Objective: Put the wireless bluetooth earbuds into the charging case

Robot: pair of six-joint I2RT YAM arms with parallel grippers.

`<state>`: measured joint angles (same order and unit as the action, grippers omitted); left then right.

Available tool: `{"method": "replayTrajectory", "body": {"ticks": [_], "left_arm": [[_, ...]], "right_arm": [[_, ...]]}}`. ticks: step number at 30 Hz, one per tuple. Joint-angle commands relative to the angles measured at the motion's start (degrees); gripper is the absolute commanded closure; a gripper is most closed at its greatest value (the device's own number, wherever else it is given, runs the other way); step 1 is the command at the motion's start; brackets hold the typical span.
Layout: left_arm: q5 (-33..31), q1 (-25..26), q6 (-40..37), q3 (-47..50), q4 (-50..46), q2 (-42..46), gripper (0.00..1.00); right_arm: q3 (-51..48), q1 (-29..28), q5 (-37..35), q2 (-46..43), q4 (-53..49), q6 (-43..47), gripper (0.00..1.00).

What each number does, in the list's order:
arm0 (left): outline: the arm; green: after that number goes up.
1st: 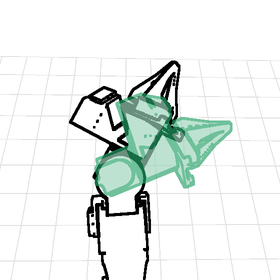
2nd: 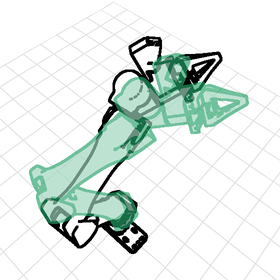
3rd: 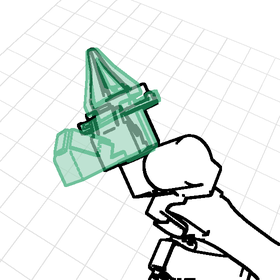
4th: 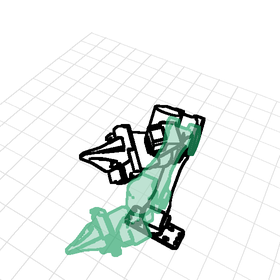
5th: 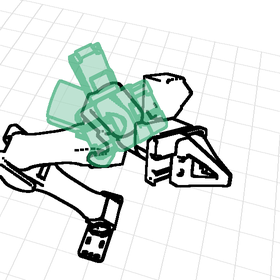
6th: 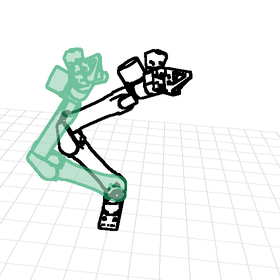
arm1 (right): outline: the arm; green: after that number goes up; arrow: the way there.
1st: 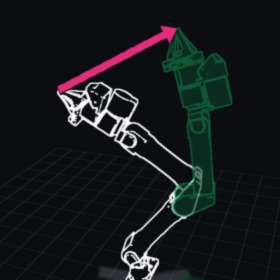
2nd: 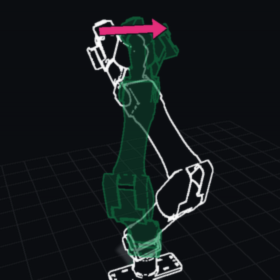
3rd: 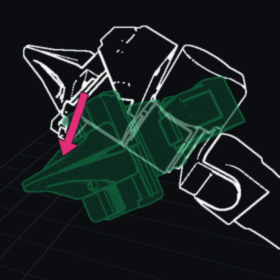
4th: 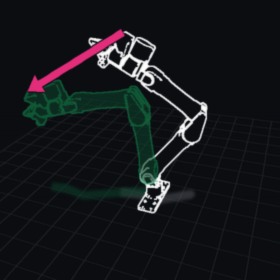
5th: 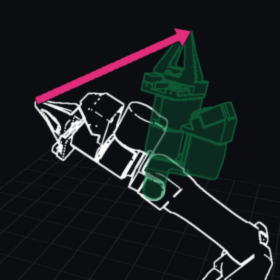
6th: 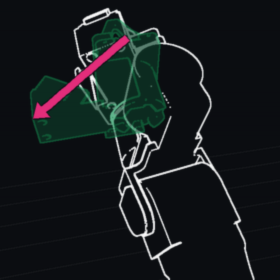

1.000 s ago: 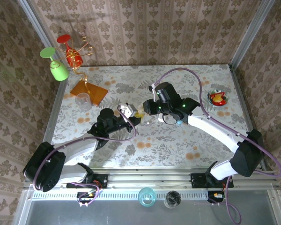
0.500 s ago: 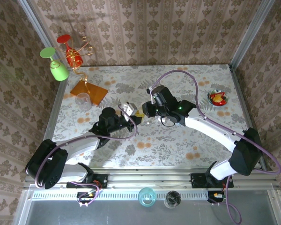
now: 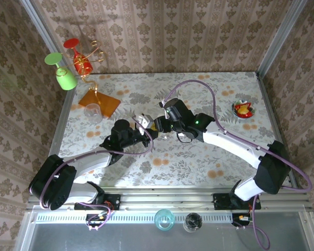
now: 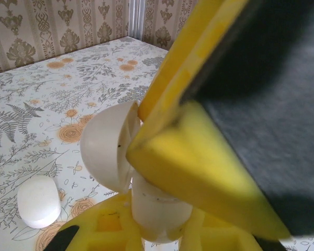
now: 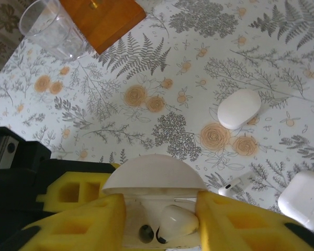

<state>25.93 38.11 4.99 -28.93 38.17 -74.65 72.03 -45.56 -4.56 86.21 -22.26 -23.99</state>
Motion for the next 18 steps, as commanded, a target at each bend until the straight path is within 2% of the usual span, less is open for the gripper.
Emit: {"method": "replayTrajectory", "body": {"ticks": [1, 6, 11, 15, 18], "left_arm": [[0.99, -0.98, 0.93, -2.23, 5.26, 1.57, 0.90], [1.14, -2.30, 0.99, -1.08, 5.38, 2.57, 0.90], [0.80, -6.47, 1.86, 1.76, 6.39, 4.41, 0.90], [-0.73, -9.39, 2.31, 4.35, 5.28, 8.91, 0.90], [-1.98, -10.31, 1.21, 5.03, 1.29, 13.33, 0.90]], "right_arm": [[0.73, -0.36, -0.62, -2.77, -2.21, -0.33, 0.50], [-0.95, -0.14, -0.70, -6.03, 0.05, -0.68, 0.42], [-7.04, 2.68, -1.24, -9.82, 4.29, -5.22, 0.41], [-9.04, 6.35, 2.06, -7.04, 3.36, -8.61, 0.43], [-6.92, 6.82, 2.62, -0.77, 0.08, -6.74, 0.44]]}}
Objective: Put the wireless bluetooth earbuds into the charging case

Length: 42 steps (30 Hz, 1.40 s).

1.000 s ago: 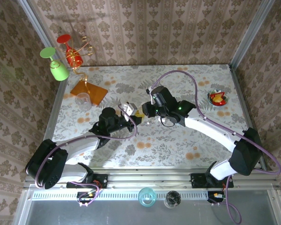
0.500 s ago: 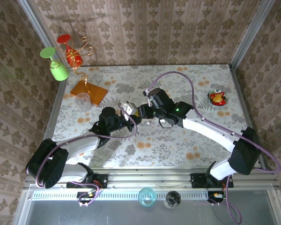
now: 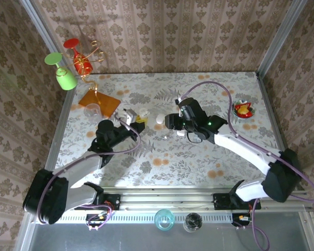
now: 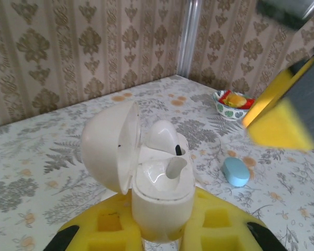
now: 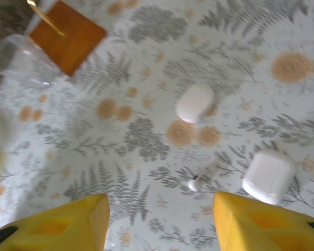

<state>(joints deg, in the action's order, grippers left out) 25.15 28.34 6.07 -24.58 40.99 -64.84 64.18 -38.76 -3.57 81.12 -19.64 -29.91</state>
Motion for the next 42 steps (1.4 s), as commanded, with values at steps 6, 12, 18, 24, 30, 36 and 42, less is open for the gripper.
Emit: {"method": "replayTrajectory", "body": {"ticks": [6, 12, 18, 24, 30, 36, 42], "left_arm": [[-2.45, -1.27, -0.64, 2.56, -5.32, 10.86, 0.90], [-2.43, -1.19, -0.65, 4.14, -6.79, 14.45, 0.90], [-2.99, -1.07, -0.62, 5.07, -7.90, 16.54, 0.90], [-2.91, -0.88, -1.32, 4.85, -8.30, 16.22, 0.90], [-2.56, -0.35, -1.58, 4.37, -7.28, 14.58, 0.90], [-2.21, -0.04, -1.64, 3.84, -6.03, 12.73, 0.90], [-2.29, 0.23, -1.32, 3.84, -4.67, 11.57, 0.90]], "right_arm": [[9.84, 0.77, 8.58, 19.32, -7.69, 4.06, 0.45], [16.73, 1.03, 10.99, 29.82, -8.61, 7.14, 0.45], [21.16, 2.58, 12.85, 36.26, -9.62, 9.37, 0.44], [22.65, 3.17, 15.06, 39.78, -10.23, 11.50, 0.43], [20.30, 3.17, 15.49, 38.94, -10.84, 12.12, 0.46], [15.76, 2.75, 15.88, 35.15, -10.67, 11.23, 0.46], [13.42, 1.87, 16.70, 32.61, -10.73, 9.88, 0.51]]}}
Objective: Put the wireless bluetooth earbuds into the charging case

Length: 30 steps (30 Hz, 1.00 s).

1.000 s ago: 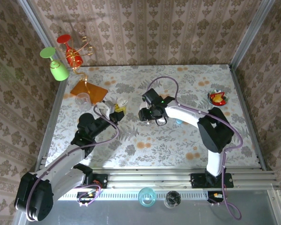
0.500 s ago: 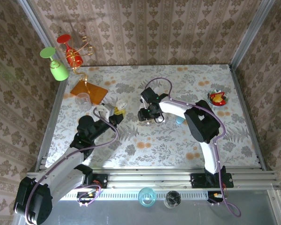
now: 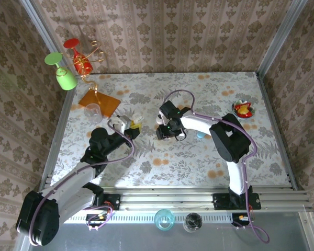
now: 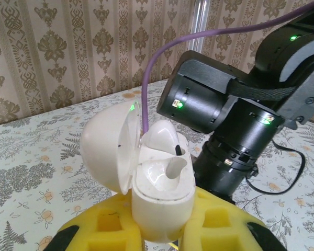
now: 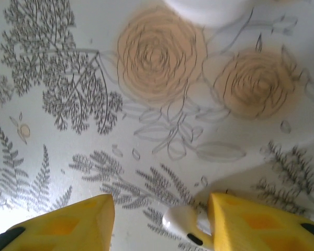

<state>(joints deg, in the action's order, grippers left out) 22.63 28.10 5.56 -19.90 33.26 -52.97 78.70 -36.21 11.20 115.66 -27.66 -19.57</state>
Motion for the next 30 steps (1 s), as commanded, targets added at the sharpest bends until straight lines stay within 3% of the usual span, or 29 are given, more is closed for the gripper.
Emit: {"method": "replayTrajectory", "body": {"ticks": [1, 13, 23, 30], "left_arm": [[0.22, 0.47, -0.81, -0.82, 3.30, -0.52, 0.90], [0.31, 0.56, -1.20, -0.74, 3.22, -0.71, 0.90], [0.22, 0.56, -1.74, -0.14, 2.87, -0.36, 0.90], [0.48, 0.56, -2.49, -0.34, 2.69, -0.37, 0.90]], "right_arm": [[-1.11, -0.96, 1.98, -2.07, -2.83, -0.73, 0.52], [3.18, -2.49, -6.53, -1.35, -10.69, -6.07, 0.52], [7.98, -2.44, -3.72, 3.59, -12.94, -11.59, 0.54], [9.45, -2.57, -11.33, 5.53, -16.25, -10.92, 0.56]]}}
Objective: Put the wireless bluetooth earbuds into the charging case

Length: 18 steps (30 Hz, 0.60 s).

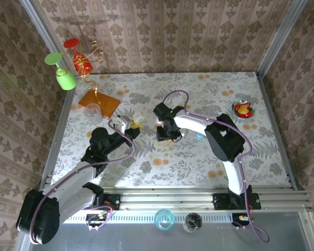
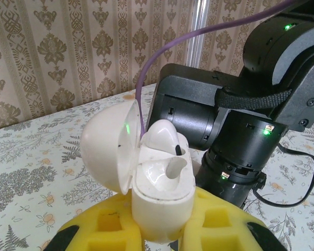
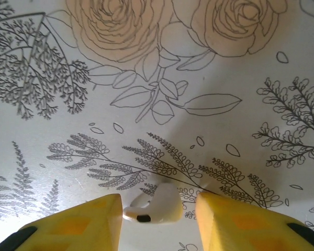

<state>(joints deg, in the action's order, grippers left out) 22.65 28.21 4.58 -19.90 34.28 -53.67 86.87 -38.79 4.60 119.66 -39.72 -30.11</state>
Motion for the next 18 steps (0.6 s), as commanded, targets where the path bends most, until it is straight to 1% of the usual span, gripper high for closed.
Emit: {"method": "replayTrajectory", "body": {"ticks": [1, 5, 11, 18], "left_arm": [[0.46, 0.45, -1.52, -0.31, 1.71, 0.28, 0.90], [0.59, 0.37, -1.44, -0.14, 1.70, 0.33, 0.90], [0.20, 0.39, -1.15, 0.48, 2.20, 0.64, 0.90], [0.30, 0.38, -1.19, 0.48, 1.64, 1.20, 0.90]], "right_arm": [[1.45, -0.19, -5.27, 1.71, -4.61, -0.04, 0.56], [1.22, -0.47, -5.96, 1.22, -5.85, 0.84, 0.56], [0.02, -0.37, -4.58, -0.04, -4.66, 1.14, 0.63], [1.45, -0.35, -3.24, 0.47, -3.66, 1.28, 0.63]]}}
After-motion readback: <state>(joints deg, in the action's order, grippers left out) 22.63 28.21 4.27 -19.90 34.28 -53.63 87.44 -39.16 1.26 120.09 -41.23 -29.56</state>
